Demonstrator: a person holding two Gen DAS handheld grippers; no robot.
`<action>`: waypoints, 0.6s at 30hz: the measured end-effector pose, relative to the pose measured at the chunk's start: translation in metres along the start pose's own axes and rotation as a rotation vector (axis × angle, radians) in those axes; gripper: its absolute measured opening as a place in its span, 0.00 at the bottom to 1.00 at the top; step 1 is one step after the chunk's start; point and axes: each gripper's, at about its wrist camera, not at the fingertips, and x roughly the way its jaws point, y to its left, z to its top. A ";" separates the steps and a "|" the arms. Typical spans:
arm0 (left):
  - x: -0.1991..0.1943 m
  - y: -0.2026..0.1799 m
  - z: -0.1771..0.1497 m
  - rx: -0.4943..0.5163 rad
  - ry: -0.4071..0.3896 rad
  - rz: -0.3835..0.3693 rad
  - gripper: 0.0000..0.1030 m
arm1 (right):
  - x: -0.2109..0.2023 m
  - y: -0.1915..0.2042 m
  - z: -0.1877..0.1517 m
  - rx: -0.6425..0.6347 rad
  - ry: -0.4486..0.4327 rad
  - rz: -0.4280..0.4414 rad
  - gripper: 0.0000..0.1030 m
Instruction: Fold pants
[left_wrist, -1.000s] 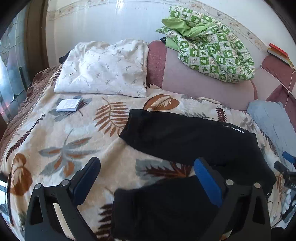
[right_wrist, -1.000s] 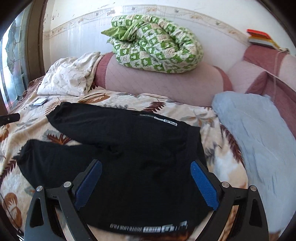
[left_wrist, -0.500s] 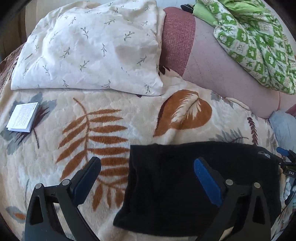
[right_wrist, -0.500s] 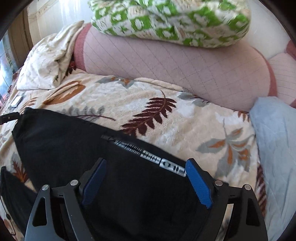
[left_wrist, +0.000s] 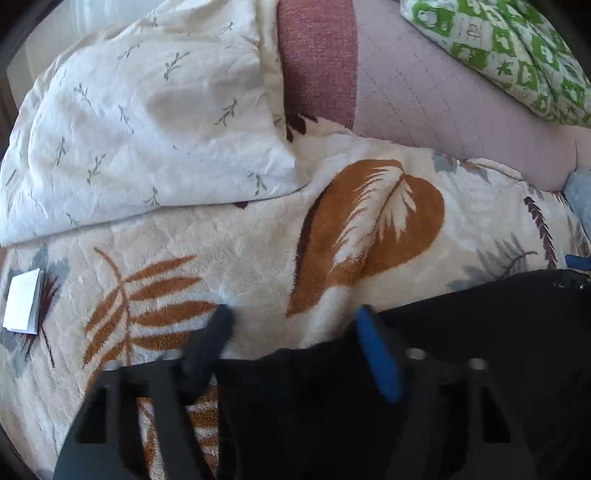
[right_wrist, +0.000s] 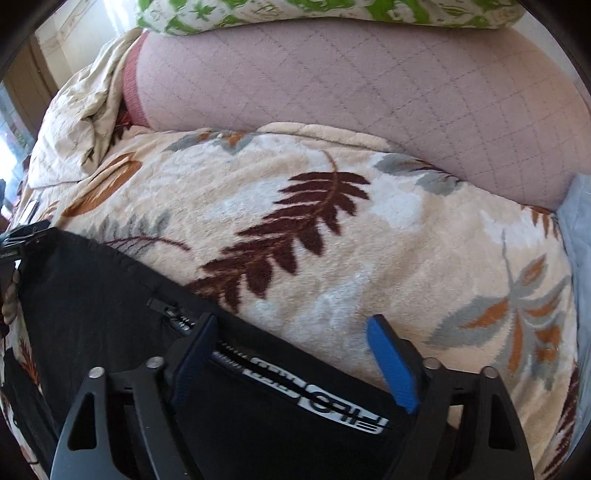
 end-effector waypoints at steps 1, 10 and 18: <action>0.000 -0.001 0.001 -0.002 0.010 -0.018 0.14 | -0.002 0.003 -0.001 -0.010 -0.002 0.030 0.61; -0.032 -0.009 -0.004 0.014 -0.022 -0.035 0.11 | -0.031 0.017 -0.005 -0.013 -0.014 0.054 0.03; -0.086 -0.008 -0.005 0.003 -0.096 -0.064 0.11 | -0.072 0.036 -0.018 -0.028 -0.056 0.001 0.03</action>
